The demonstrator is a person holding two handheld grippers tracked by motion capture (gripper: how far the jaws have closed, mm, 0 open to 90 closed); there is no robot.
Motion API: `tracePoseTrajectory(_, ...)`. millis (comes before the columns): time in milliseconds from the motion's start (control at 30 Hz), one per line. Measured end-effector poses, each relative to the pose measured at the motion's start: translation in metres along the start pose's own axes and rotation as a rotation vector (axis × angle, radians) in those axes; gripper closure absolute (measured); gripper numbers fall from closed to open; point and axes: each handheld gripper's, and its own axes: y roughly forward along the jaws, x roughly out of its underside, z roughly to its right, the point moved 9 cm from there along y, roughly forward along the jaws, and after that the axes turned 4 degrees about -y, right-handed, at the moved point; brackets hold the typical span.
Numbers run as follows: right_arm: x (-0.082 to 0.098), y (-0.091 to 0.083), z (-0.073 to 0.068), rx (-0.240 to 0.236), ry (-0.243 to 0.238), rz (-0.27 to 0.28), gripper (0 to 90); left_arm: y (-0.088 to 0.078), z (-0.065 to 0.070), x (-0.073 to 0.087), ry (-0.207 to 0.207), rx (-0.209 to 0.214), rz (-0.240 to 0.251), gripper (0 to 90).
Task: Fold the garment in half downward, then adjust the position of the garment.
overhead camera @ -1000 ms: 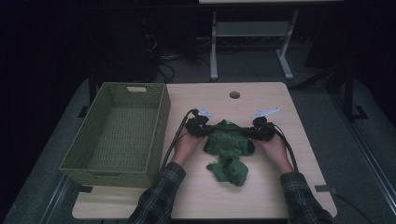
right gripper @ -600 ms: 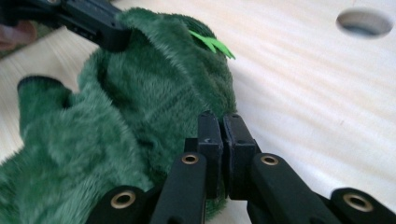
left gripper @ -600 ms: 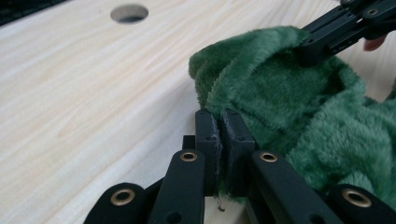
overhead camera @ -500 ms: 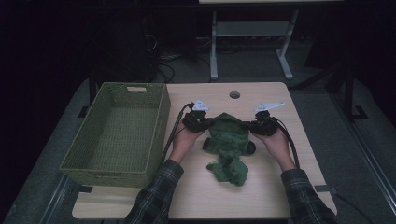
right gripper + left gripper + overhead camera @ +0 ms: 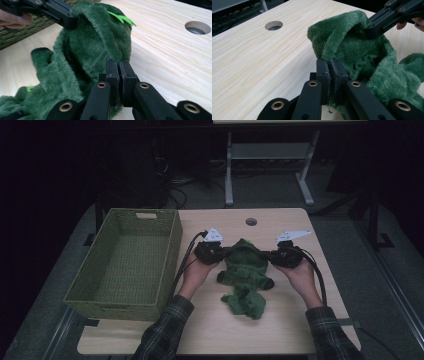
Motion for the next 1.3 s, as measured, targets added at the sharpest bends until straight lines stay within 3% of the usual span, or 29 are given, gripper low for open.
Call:
tracePoseTrajectory(267, 0.008, -0.016, -0.012, -0.021, -0.003, 0.05, 86.6, -0.01, 0.015, 0.004, 0.009, 0.036, 0.037, 86.0)
tracePoseTrajectory(533, 0.016, -0.031, -0.032, -0.055, -0.032, 0.066, 86.6, -0.023, 0.038, 0.009, 0.057, 0.07, 0.063, 86.0)
tracePoseTrajectory(667, 0.022, -0.037, -0.044, -0.067, -0.058, 0.063, 86.6, -0.031, 0.049, 0.014, 0.087, 0.085, 0.068, 86.0)
tracePoseTrajectory(967, 0.035, -0.049, -0.062, -0.104, -0.061, 0.066, 86.5, -0.046, 0.066, 0.024, 0.08, 0.135, 0.093, 86.0)
tracePoseTrajectory(1300, 0.049, -0.057, -0.088, -0.147, -0.086, 0.056, 86.5, -0.061, 0.087, 0.039, 0.117, 0.176, 0.108, 86.0)
